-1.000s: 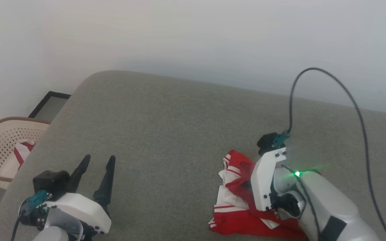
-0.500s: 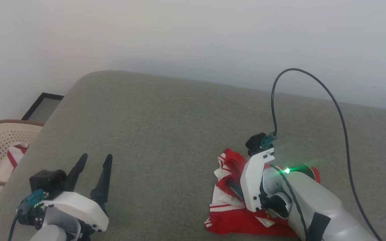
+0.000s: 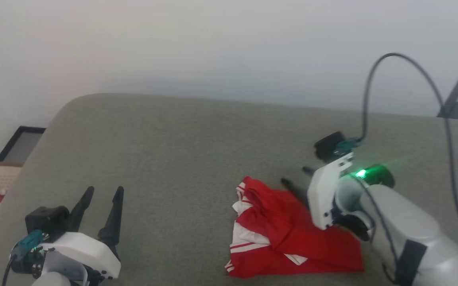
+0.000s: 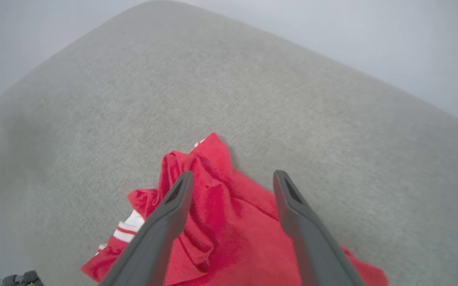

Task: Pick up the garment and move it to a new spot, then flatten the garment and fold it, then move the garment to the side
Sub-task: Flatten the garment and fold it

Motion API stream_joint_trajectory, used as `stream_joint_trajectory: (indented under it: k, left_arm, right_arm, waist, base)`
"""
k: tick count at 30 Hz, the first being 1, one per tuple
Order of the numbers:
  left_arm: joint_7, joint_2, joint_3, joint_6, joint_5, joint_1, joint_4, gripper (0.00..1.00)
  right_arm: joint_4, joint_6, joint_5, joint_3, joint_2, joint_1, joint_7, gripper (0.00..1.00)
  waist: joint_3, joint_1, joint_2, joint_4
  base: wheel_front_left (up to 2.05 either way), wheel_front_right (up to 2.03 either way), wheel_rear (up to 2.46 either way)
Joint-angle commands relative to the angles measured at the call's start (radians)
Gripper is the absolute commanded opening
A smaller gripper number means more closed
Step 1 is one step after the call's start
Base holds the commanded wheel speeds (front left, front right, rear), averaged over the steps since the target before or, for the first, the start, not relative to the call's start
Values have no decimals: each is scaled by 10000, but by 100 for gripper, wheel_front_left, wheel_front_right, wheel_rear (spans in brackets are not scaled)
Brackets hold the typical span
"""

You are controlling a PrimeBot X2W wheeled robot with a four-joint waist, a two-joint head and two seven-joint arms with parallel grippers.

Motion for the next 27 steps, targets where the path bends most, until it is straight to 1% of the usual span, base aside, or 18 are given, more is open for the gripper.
stream_joint_trajectory:
  k: [1,8,16,20,22,27]
  left_arm:
    - [-67,-8,31,39,-110,104,-26,100]
    - [-112,151,236,147,-133,420,-159,100]
    - [-182,306,513,318,-95,885,-361,100]
    - [-198,408,673,418,-38,1177,-444,100]
    - [-217,436,771,436,-12,1299,-520,100]
    - [-239,462,993,492,70,1602,-640,100]
  right_arm:
    - [-103,-7,16,-25,-102,-53,-172,100]
    - [-701,-7,-270,-578,-1136,275,-1575,100]
    - [-935,-7,-770,-2029,-2066,1140,-3122,100]
    - [-1228,-9,-1297,-2798,-2563,1733,-3963,100]
    - [-1360,-9,-1677,-3261,-2719,2063,-4339,100]
    - [-1667,-9,-2189,-4609,-2805,3018,-4683,100]
  waist:
    - [-9,0,0,-155]
    - [-3,0,0,-777]
    - [-24,0,0,-1308]
    - [-35,0,0,-1477]
    - [-38,0,0,-1556]
    - [-62,0,0,-1663]
  base:
    - [0,0,0]
    - [0,0,0]
    - [0,0,0]
    - [0,0,0]
    - [0,0,0]
    - [0,0,0]
